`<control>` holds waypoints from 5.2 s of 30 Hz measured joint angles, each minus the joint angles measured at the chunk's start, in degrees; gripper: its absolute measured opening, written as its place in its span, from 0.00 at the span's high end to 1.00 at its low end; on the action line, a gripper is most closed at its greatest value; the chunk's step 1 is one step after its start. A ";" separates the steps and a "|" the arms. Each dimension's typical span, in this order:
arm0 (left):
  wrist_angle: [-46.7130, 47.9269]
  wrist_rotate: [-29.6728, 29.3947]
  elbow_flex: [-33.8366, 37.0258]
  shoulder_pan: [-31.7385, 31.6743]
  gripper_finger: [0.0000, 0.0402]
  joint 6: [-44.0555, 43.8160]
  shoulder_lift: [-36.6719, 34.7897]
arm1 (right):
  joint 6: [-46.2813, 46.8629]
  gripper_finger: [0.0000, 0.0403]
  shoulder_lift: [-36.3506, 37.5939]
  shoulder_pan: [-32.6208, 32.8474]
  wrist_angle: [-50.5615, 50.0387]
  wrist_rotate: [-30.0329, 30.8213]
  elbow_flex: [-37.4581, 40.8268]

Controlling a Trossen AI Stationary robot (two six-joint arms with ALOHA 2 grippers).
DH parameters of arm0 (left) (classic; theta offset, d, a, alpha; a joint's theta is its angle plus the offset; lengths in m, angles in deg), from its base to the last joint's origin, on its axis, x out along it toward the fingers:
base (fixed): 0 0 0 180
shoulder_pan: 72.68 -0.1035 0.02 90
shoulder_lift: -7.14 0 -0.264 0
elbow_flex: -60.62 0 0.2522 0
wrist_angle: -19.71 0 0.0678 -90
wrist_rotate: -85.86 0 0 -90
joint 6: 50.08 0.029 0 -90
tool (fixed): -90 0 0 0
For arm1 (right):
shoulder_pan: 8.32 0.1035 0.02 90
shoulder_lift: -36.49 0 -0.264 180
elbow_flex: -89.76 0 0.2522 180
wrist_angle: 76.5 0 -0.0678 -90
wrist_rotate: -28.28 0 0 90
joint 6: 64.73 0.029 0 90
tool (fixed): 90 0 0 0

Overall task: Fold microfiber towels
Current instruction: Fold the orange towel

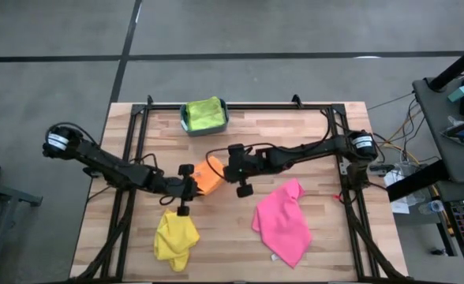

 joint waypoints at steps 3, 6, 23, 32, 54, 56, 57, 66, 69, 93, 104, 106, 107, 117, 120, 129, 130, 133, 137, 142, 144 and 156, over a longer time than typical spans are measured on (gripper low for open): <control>0.07 0.00 1.25 -1.07 0.99 -2.90 -0.60 | -0.25 0.98 -0.36 -1.08 2.21 -1.10 0.05; 0.01 -0.03 3.07 -2.47 0.99 -6.62 -1.87 | -0.59 0.98 -1.76 -1.96 3.02 -0.92 -0.82; 0.05 -2.06 8.27 -8.78 0.99 -16.14 -6.10 | 2.62 0.98 -10.35 -6.12 5.02 0.17 -6.57; 0.25 -2.70 8.61 -11.17 0.77 -18.91 -5.46 | 4.23 0.90 -11.61 -6.78 6.98 -0.03 -7.32; 8.80 -7.69 8.46 -11.89 0.56 -16.65 -7.83 | 8.19 0.83 -10.71 -7.51 7.32 -13.11 -7.32; 8.94 -9.38 8.46 -12.14 0.56 -16.60 -8.71 | 9.05 0.86 -11.21 -7.35 8.26 -16.57 -7.07; 8.94 -10.42 8.45 -12.28 0.56 -16.61 -9.28 | 9.31 0.87 -11.72 -7.17 9.60 -16.80 -7.05; 10.50 -22.54 8.38 -13.24 0.56 -14.68 -14.24 | 9.86 0.96 -17.55 -7.00 12.95 -14.07 -7.12; 10.10 -16.34 7.73 -13.24 0.56 -10.30 -16.81 | 10.42 0.98 -18.45 -7.25 12.77 -13.19 -7.12; 12.66 -2.88 6.04 -13.33 0.69 -13.99 -5.19 | 9.16 0.98 -14.16 -7.27 11.22 -13.03 -7.21; 14.03 -7.27 4.66 -13.35 0.97 -10.31 -8.90 | 9.66 0.98 -14.14 -7.13 8.83 -13.05 -7.16; 13.64 -9.31 4.68 -13.35 0.97 -9.15 -10.37 | 9.66 0.98 -14.14 -7.08 8.84 -13.08 -7.16; 13.71 -10.50 4.75 -13.37 0.97 -8.54 -11.09 | 9.65 0.98 -14.14 -7.00 8.81 -13.12 -7.16; 12.95 -18.30 6.11 -15.75 0.97 -6.67 -12.57 | 9.46 0.98 -14.25 -6.48 8.39 -14.17 -7.14; 12.88 -18.81 6.58 -17.45 0.96 -7.95 -11.00 | 9.46 0.98 -14.27 -6.35 8.42 -14.17 -7.12; 8.30 -19.08 6.61 -19.63 0.75 -4.71 -5.63 | 9.55 0.98 -14.29 -5.91 8.40 -14.19 -7.12; 8.37 -19.15 6.61 -19.77 0.72 -4.71 -5.33 | 9.55 0.98 -14.32 -5.84 8.40 -14.19 -7.12; 8.93 -20.58 6.61 -19.99 0.62 -4.68 -4.39 | 9.61 0.98 -14.34 -5.84 8.28 -14.19 -7.12; 9.35 -22.44 5.92 -20.02 0.52 -1.28 -4.77 | 9.14 0.98 -14.34 -5.84 7.86 -14.17 -7.12; 12.49 -22.45 3.50 -19.99 0.48 4.64 -8.21 | 7.29 0.98 -14.25 -6.30 8.01 -13.64 -7.19; 14.37 -22.11 2.37 -19.99 0.48 5.59 -9.95 | 6.68 0.98 -14.25 -6.93 8.38 -13.35 -7.55; 19.48 -8.55 4.56 -19.98 0.48 2.35 -17.25 | 3.30 0.98 -14.76 -12.58 17.57 -11.86 -8.26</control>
